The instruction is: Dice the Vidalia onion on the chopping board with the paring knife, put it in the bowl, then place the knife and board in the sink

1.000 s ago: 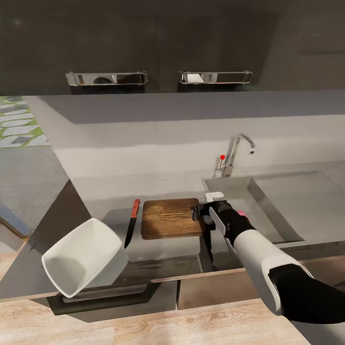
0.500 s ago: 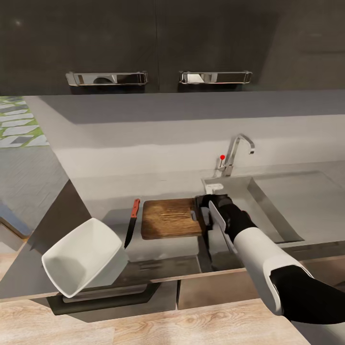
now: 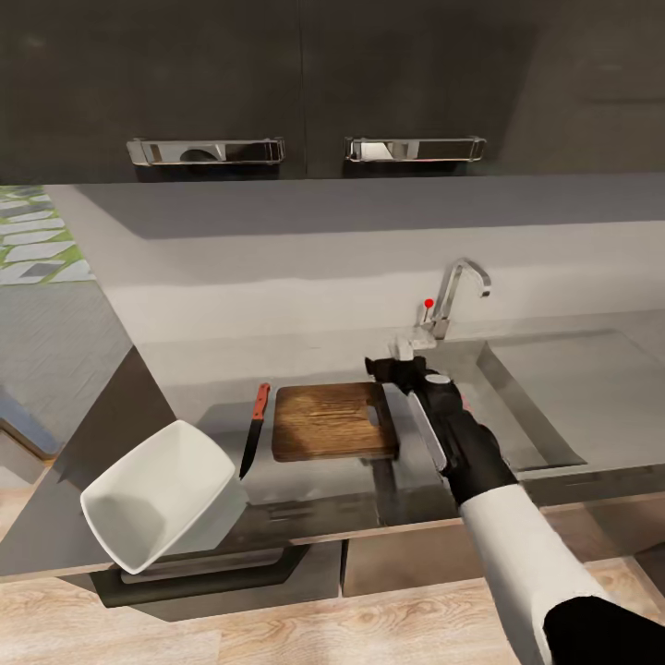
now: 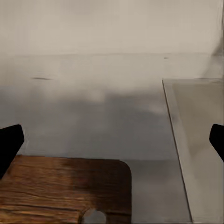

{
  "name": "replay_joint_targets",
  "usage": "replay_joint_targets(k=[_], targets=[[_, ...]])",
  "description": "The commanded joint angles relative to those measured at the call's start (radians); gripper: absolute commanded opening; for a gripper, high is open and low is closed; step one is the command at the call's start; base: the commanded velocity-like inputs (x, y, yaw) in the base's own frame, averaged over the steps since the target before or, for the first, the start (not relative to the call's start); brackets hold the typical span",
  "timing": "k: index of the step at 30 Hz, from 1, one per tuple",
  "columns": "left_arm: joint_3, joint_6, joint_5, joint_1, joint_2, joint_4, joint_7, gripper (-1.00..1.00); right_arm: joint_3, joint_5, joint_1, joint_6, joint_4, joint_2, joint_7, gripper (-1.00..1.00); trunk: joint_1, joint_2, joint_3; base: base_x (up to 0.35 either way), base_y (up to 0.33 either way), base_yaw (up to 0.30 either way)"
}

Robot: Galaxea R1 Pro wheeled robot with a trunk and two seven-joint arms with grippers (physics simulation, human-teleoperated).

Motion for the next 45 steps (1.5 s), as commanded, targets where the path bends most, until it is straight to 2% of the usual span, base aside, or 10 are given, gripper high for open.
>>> replay_joint_targets(k=[1, 6, 7, 8, 11, 15, 24, 30, 36, 45], targets=[[0.0, -0.002, 0.002, 0.0, 0.0, -0.001, 0.0, 1.0, 0.002, -0.009, 0.038, 0.005, -0.062, -0.001, -0.009, 1.0, 0.001, -0.002, -0.002, 0.0, 0.0, 0.0], [0.0, -0.007, 0.002, 0.0, 0.0, -0.002, -0.002, 1.0, 0.002, -0.006, 0.164, 0.005, -0.248, -0.023, -0.01, 1.0, 0.001, -0.002, -0.002, 0.0, 0.0, 0.0], [0.001, -0.014, 0.001, 0.0, 0.001, -0.004, -0.001, 1.0, 0.003, -0.006, 0.243, 0.004, -0.348, -0.043, -0.01, 1.0, 0.001, -0.002, -0.002, 0.0, 0.0, 0.0], [0.001, -0.022, 0.0, 0.0, 0.001, -0.006, 0.0, 1.0, 0.003, -0.006, 0.275, 0.002, -0.38, -0.046, -0.01, 1.0, 0.001, -0.002, -0.002, 0.0, 0.0, 0.0], [0.002, -0.065, 0.0, 0.0, 0.001, -0.007, 0.001, 1.0, 0.003, -0.006, 0.354, -0.008, -0.445, -0.052, -0.01, 1.0, 0.001, -0.002, -0.002, 0.0, 0.0, 0.0], [0.002, -0.139, 0.0, 0.0, 0.001, -0.004, 0.001, 1.0, 0.001, -0.005, 0.425, -0.037, -0.484, -0.054, -0.011, 1.0, 0.001, -0.002, -0.002, 0.0, 0.0, 0.0], [0.004, -0.244, 0.002, 0.0, 0.003, 0.0, 0.002, 1.0, 0.002, -0.006, 0.454, -0.069, -0.499, -0.054, -0.011, 1.0, 0.001, -0.002, -0.002, -0.004, 0.0, 0.0], [0.043, -0.322, 0.018, 0.0, 0.009, 0.024, 0.001, 1.0, 0.002, -0.007, 0.455, -0.07, -0.5, -0.055, -0.011, 1.0, 0.001, -0.002, -0.002, -0.21, -0.044, 0.0], [0.059, -0.347, 0.024, 0.0, 0.012, 0.051, 0.0, 1.0, 0.0, -0.007, 0.455, -0.072, -0.5, -0.055, -0.011, 1.0, 0.001, -0.002, -0.002, -0.307, -0.08, 0.0], [0.06, -0.349, 0.025, 0.0, 0.012, 0.055, 0.0, 1.0, 0.002, -0.007, 0.455, -0.072, -0.499, -0.055, -0.011, 1.0, 0.001, -0.002, -0.002, -0.297, -0.036, 0.0]])
